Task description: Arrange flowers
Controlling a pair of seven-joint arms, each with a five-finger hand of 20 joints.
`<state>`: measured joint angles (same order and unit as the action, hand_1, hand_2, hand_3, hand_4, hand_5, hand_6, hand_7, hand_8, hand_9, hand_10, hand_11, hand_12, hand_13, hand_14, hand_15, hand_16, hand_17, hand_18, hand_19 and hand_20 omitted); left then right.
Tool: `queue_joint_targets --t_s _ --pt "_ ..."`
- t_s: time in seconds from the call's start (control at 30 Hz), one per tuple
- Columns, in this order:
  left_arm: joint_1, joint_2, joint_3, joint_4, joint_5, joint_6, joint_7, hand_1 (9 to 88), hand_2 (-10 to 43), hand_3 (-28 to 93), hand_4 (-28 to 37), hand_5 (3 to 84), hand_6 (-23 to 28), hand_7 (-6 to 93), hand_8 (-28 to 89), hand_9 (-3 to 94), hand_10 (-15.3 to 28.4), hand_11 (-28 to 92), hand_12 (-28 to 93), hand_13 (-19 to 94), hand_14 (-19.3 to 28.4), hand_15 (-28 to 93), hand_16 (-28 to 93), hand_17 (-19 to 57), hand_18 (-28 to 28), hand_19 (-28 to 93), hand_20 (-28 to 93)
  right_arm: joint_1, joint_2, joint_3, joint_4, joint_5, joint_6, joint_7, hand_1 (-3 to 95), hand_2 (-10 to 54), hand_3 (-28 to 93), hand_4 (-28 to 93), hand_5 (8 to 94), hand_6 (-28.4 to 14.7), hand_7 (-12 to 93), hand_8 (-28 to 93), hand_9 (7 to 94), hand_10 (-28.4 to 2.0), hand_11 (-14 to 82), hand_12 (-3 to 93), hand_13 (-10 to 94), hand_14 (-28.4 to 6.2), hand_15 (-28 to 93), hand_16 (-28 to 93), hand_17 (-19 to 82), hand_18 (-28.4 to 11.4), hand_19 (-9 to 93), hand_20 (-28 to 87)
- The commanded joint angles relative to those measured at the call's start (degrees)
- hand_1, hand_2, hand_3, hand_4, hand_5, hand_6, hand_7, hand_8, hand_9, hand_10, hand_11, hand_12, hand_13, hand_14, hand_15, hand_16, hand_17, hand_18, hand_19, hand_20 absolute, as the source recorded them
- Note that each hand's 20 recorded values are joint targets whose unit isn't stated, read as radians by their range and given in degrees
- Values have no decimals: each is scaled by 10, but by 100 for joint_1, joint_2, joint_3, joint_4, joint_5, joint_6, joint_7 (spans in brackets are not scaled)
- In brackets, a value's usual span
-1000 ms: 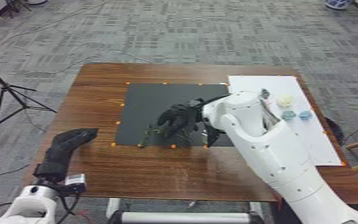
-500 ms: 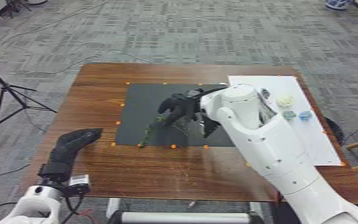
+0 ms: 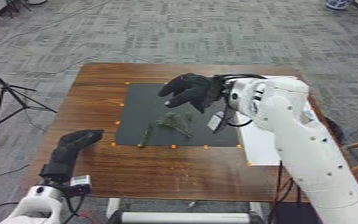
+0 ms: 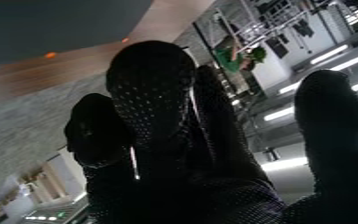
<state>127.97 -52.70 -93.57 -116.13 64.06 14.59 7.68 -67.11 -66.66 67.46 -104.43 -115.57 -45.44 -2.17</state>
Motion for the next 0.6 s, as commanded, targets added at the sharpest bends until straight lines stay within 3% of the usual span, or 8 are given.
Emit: queue_joint_targets --t_s 0.03,0.3,0.6 --pt "-39 -65 35 55 18 -147 -124 269 -10 701 -247 500 31 187 -86 458 134 200 120 338 157 164 20 6 137 131 181 -560 522 184 45 -122 -185 370 172 99 624 -131 420 -37 110 -40 576 -154 73 104 901 -60 537 284 538 -206 932 501" --pt "39 -83 -18 27 0 -131 -150 269 -9 700 -247 500 32 185 -85 458 134 200 119 338 155 163 20 6 137 131 181 -1009 633 387 112 -48 -175 567 170 98 622 -130 400 -40 104 -39 585 -156 74 105 903 -61 533 289 539 -208 932 506" --pt "23 -119 4 42 9 -206 -175 268 -9 699 -246 500 32 185 -86 458 134 200 120 337 156 164 21 6 138 131 181 -1268 448 357 132 60 -147 505 172 99 619 -129 458 -58 277 -36 568 -156 71 105 901 -61 532 292 536 -206 932 504"
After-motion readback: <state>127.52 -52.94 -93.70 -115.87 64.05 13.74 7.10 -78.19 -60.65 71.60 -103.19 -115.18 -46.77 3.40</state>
